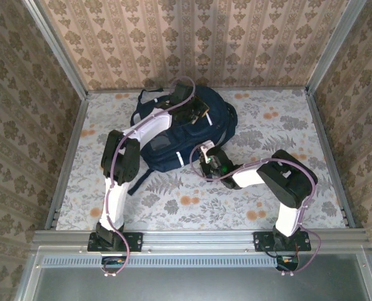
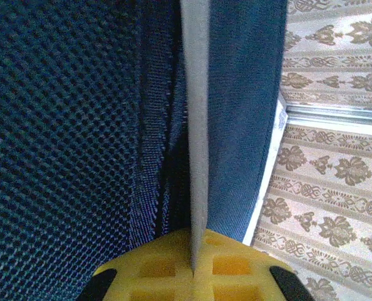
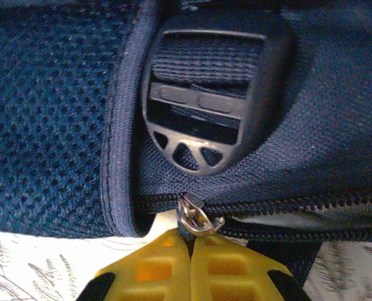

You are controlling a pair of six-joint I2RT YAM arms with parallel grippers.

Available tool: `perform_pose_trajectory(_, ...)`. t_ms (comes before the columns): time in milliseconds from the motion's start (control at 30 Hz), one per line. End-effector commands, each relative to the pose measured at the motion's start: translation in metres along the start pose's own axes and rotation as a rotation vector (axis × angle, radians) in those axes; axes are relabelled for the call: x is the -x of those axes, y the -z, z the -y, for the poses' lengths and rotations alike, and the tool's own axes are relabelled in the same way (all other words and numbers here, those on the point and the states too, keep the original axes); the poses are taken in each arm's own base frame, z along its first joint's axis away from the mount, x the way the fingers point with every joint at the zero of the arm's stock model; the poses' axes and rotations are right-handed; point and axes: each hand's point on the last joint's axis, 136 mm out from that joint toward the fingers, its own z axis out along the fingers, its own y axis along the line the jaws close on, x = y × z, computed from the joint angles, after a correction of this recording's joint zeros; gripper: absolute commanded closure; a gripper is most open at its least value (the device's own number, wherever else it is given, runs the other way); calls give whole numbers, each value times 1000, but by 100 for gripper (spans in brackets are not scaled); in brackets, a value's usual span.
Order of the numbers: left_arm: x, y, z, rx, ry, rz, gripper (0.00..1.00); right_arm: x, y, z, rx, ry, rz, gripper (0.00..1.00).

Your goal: Pack books, pencil case, and school supplies into a backpack

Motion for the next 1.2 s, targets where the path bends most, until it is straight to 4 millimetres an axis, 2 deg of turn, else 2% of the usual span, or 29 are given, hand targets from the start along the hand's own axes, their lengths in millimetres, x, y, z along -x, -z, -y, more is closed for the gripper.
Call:
perform_pose_trajectory(0, -5, -4, -11, 32, -93, -67, 100, 16, 9, 3, 105, -47, 13, 100)
perform_pose_trajectory(67, -8, -2, -16, 61, -134, -92, 100, 17, 12, -6, 192, -55, -2, 100)
perform_pose_trajectory(133, -8, 4, -15, 67, -161, -115, 72, 17, 14, -14, 244, -36, -7, 100)
perform_pose_trajectory(167, -7, 10, -15, 75, -164, -120, 62, 15, 15, -19, 267, -31, -18, 100)
perform_pose_trajectory(233, -4, 30, -16, 99, -182, -114, 51, 13, 16, -23, 289, -33, -27, 100)
perform_pose_trajectory(333, 1, 73, -26, 173, -218, -58, 38, 9, 16, -26, 296, -52, -38, 100)
perform_pose_trajectory(367, 2, 89, -32, 199, -224, -41, 31, 8, 16, -27, 296, -60, -40, 100)
perform_pose_trajectory(433, 4, 125, -47, 240, -209, 1, 8, 4, 16, -28, 292, -80, -45, 100)
perform_pose_trajectory(467, 3, 141, -56, 253, -193, 18, 2, 4, 16, -30, 296, -91, -41, 100)
perform_pose_trajectory(533, -3, 175, -70, 253, -172, 79, 0, 4, 16, -34, 296, -105, -33, 100)
perform_pose_trajectory(600, -13, 206, -95, 271, -136, 138, 0, 4, 16, -40, 306, -120, -24, 100)
perform_pose_trajectory(667, -25, 229, -116, 287, -130, 163, 0, 4, 17, -46, 317, -130, -23, 100)
perform_pose_trajectory(733, -24, 250, -145, 345, -101, 192, 0, 4, 17, -50, 321, -138, -24, 100)
perform_pose_trajectory(833, -27, 259, -180, 400, -61, 188, 0, 3, 18, -54, 332, -147, -22, 100)
perform_pose_trajectory(900, -25, 251, -191, 380, -56, 178, 0, 2, 17, -56, 341, -150, -22, 100)
perform_pose_trajectory(1000, -21, 235, -198, 349, -70, 179, 0, 2, 18, -58, 350, -161, -23, 100)
perform_pose_trajectory(1167, -16, 216, -227, 451, -13, 159, 0, 3, 21, -57, 349, -179, -17, 100)
